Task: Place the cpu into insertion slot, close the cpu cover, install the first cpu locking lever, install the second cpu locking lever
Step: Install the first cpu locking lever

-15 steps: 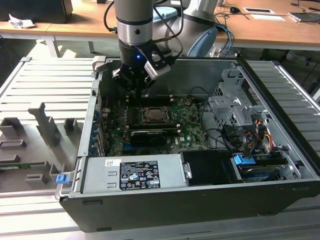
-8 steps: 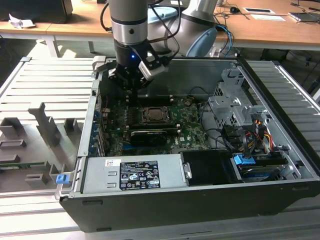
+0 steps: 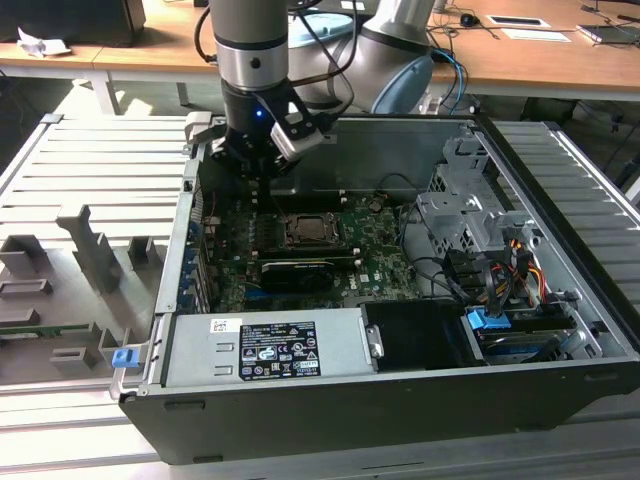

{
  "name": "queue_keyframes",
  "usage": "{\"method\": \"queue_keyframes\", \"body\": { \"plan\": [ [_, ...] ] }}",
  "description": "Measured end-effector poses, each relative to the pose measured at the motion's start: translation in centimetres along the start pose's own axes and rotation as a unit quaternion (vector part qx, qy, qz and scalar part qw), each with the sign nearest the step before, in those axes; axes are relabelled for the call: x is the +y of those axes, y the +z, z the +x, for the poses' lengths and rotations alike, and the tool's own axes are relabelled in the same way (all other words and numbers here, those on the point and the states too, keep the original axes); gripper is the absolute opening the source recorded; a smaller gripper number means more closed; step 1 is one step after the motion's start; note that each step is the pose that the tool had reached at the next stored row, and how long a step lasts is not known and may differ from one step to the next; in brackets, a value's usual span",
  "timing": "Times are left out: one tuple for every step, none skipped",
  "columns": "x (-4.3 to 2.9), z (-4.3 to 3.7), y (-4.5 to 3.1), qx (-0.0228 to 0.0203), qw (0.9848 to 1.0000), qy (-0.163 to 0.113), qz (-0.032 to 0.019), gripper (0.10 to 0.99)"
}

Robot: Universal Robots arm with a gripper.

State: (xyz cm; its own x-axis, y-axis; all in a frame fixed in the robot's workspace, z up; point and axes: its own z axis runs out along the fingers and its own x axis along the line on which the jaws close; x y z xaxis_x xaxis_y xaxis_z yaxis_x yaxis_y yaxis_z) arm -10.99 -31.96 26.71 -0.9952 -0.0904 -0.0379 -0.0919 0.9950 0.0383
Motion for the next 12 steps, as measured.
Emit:
{"method": "queue_keyframes", "body": {
  "plan": [
    [0.00,0.04,0.01,0.0000,1.0000,0.000,0.0000,0.106],
    [0.01,0.07,0.02,0.0000,1.0000,0.000,0.0000,0.106],
    [0.03,0.17,0.04,0.0000,1.0000,0.000,0.0000,0.106],
    [0.05,0.24,0.05,0.0000,1.0000,0.000,0.0000,0.106],
    [0.07,0.30,0.06,0.0000,1.0000,0.000,0.0000,0.106],
    [0.15,0.44,0.06,0.0000,1.0000,0.000,0.0000,0.106],
    [0.29,0.54,0.08,0.0000,1.0000,0.000,0.0000,0.106],
    [0.41,0.59,0.10,0.0000,1.0000,0.000,0.0001,0.106],
    [0.59,0.67,0.13,0.0001,1.0000,0.000,0.0000,0.106],
    [0.78,0.72,0.18,0.0000,1.0000,0.000,0.0000,0.106],
    [0.91,0.75,0.24,0.0000,1.0000,0.000,0.0000,0.106],
    [1.13,0.78,0.38,0.0000,1.0000,0.000,0.0000,0.106]
  ]
}}
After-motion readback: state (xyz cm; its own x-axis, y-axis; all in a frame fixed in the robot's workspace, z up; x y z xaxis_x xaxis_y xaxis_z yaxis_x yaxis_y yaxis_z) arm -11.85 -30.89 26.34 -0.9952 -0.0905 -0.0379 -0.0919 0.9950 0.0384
